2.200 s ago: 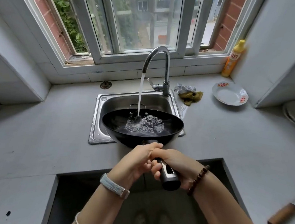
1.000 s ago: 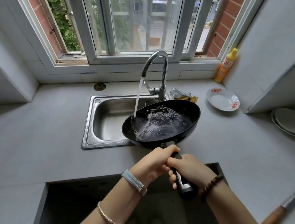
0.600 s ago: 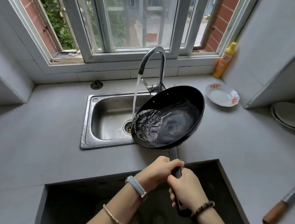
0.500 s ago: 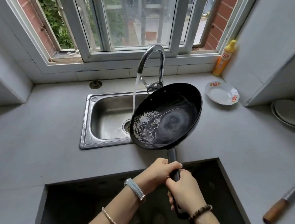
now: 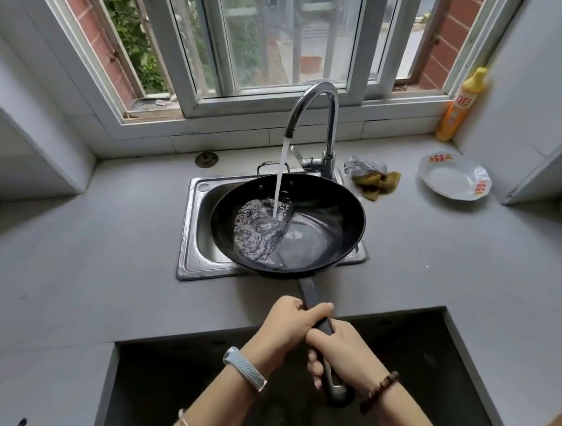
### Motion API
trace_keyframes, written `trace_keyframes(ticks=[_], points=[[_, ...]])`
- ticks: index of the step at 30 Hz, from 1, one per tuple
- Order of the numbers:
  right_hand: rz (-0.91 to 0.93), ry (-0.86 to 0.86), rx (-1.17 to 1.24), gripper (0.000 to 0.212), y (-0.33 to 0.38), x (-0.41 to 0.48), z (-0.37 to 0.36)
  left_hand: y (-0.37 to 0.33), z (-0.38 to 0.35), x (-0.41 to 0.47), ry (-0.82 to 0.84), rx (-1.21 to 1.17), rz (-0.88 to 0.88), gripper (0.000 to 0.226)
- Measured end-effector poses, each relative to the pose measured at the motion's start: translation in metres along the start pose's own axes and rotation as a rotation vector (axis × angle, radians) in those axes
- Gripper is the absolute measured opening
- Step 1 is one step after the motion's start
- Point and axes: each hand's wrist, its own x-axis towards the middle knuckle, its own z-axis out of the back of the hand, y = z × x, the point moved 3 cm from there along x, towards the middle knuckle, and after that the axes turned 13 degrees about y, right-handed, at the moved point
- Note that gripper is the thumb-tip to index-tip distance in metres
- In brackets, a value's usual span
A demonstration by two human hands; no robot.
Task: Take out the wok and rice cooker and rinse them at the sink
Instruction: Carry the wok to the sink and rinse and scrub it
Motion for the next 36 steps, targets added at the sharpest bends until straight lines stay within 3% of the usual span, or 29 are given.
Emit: trace_keyframes(ticks=[14, 20, 27, 36], points=[[0.019, 0.37, 0.527, 0.026, 0.012, 0.059, -0.053, 0.0, 0.067, -0.017, -0.354, -0.084, 0.209, 0.031], [0.004, 0.446, 0.749, 0.06, 0.018, 0.067, -0.071, -0.008, 0.081, -0.025, -0.467, -0.056, 0.233, 0.027], [-0.02, 0.583, 1.042, 0.04, 0.027, 0.075, -0.092, -0.015, 0.099, -0.034, -0.573, 0.018, 0.206, 0.022], [-0.042, 0.728, 1.177, 0.046, 0.031, 0.086, -0.1, -0.04, 0.109, -0.049, -0.683, 0.31, 0.234, 0.019]])
